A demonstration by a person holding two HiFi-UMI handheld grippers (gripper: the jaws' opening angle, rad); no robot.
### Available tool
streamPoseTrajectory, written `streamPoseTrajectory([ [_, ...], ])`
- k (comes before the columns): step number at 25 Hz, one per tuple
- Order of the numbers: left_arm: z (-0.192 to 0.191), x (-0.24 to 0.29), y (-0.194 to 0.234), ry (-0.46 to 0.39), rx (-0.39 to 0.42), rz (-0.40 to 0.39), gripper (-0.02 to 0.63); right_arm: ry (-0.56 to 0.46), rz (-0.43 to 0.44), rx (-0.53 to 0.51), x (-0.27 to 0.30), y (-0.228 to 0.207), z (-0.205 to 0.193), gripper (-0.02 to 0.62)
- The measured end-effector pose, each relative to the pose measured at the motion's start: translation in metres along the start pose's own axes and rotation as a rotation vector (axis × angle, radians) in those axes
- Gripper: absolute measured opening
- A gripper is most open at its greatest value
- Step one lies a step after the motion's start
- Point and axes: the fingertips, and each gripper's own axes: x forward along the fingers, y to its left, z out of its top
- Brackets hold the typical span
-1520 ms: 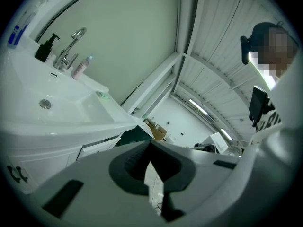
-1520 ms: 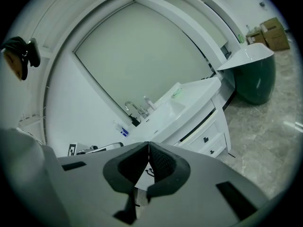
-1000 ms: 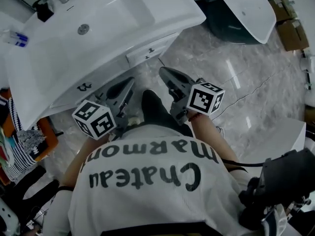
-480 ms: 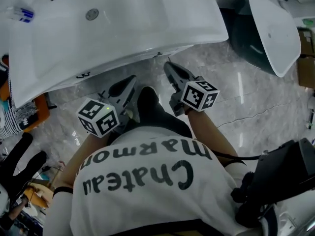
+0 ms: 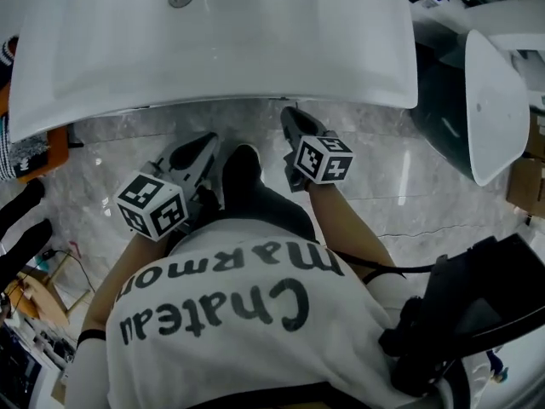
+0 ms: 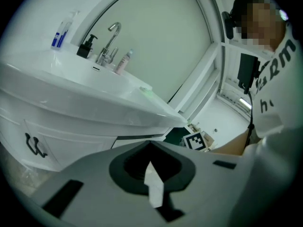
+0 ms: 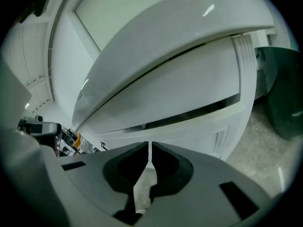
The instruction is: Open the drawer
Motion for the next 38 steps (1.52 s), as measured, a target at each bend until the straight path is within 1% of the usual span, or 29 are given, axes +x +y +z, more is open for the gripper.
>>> streamPoseTrajectory([
  [4, 0.002, -0.01, 0.014, -0.021, 0.006, 0.066, -0.002, 0.052, -0.064, -0.067, 0.016, -0.022, -0.017, 0.015],
  [5, 0.003, -0.013, 0.017, -0.03, 0.004, 0.082, -0.002, 0.065, -0.077, -0.072, 0.02, -0.027, -0.022, 0.043],
  [6, 0.003, -0.015, 0.021, -0.038, 0.002, 0.097, -0.002, 0.076, -0.088, -0.071, 0.024, -0.033, -0.026, 0.112],
  [7, 0.003, -0.018, 0.024, -0.043, -0.002, 0.113, -0.002, 0.085, -0.1, -0.067, 0.028, -0.038, -0.029, 0.126],
  [10, 0.0, -0.022, 0.032, -0.04, -0.01, 0.149, -0.002, 0.101, -0.145, -0.05, 0.044, -0.054, -0.034, 0.126],
  [13, -0.004, -0.026, 0.034, -0.024, -0.003, 0.166, -0.002, 0.136, -0.191, -0.052, 0.058, -0.067, -0.041, 0.146],
  [17, -0.008, -0.034, 0.041, -0.021, -0.018, 0.19, -0.002, 0.207, -0.22, -0.094, 0.074, -0.073, -0.05, 0.15],
  [20, -0.012, -0.038, 0.045, -0.018, -0.034, 0.204, -0.002, 0.225, -0.256, -0.117, 0.081, -0.081, -0.05, 0.153],
  [21, -0.013, -0.039, 0.046, -0.018, -0.039, 0.207, -0.002, 0.23, -0.263, -0.119, 0.083, -0.083, -0.05, 0.175],
  [22, -0.014, -0.041, 0.047, -0.019, -0.042, 0.211, -0.002, 0.236, -0.263, -0.123, 0.085, -0.083, -0.051, 0.183],
  [24, -0.015, -0.043, 0.048, -0.02, -0.046, 0.218, -0.002, 0.249, -0.254, -0.144, 0.088, -0.082, -0.051, 0.183],
  [26, -0.016, -0.045, 0.049, -0.02, -0.05, 0.224, -0.002, 0.259, -0.243, -0.168, 0.09, -0.08, -0.051, 0.141],
  [29, -0.018, -0.048, 0.05, -0.015, -0.064, 0.231, -0.002, 0.266, -0.228, -0.154, 0.09, -0.08, -0.052, 0.14],
  [32, -0.019, -0.051, 0.049, -0.01, -0.07, 0.236, -0.002, 0.286, -0.257, -0.158, 0.089, -0.08, -0.052, 0.137],
  [35, -0.023, -0.055, 0.049, -0.001, -0.081, 0.243, -0.002, 0.291, -0.296, -0.137, 0.088, -0.08, -0.051, 0.135],
  [38, -0.027, -0.059, 0.05, 0.009, -0.092, 0.247, -0.002, 0.299, -0.294, -0.14, 0.087, -0.079, -0.051, 0.133],
])
